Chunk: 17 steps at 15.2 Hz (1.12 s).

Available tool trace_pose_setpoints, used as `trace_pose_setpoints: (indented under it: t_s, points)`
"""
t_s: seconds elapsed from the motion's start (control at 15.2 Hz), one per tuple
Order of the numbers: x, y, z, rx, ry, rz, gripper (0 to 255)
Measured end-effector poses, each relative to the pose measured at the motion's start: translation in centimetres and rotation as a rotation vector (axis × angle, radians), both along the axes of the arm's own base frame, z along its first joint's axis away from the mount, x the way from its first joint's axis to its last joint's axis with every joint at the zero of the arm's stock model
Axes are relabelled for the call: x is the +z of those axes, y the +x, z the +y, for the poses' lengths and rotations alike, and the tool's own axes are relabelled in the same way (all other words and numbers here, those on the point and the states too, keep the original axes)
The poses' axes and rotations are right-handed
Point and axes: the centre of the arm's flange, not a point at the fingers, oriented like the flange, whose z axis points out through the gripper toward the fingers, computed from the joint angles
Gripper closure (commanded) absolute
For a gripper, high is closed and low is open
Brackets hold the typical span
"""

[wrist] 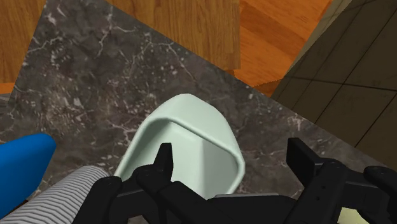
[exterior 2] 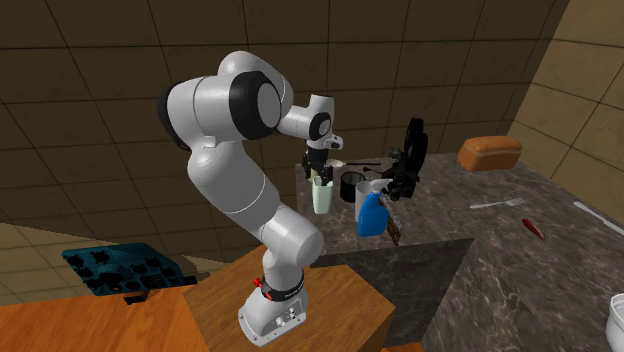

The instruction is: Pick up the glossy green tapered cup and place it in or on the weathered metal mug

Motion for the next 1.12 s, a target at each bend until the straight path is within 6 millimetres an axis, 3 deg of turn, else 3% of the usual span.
trace_pose_setpoints:
  t_s: [0.13, 0.2, 0.86, 1.12]
  points:
    - [0.0, 0.0, 0.0, 0.0, 0.0, 0.0, 0]
    - [0.0, 0.0, 0.0, 0.0, 0.0, 0.0, 255]
    - [0.0, 0.0, 0.0, 0.0, 0.0, 0.0, 255]
    - [1.7, 0.0, -0.1, 0.0, 0.0, 0.0, 255]
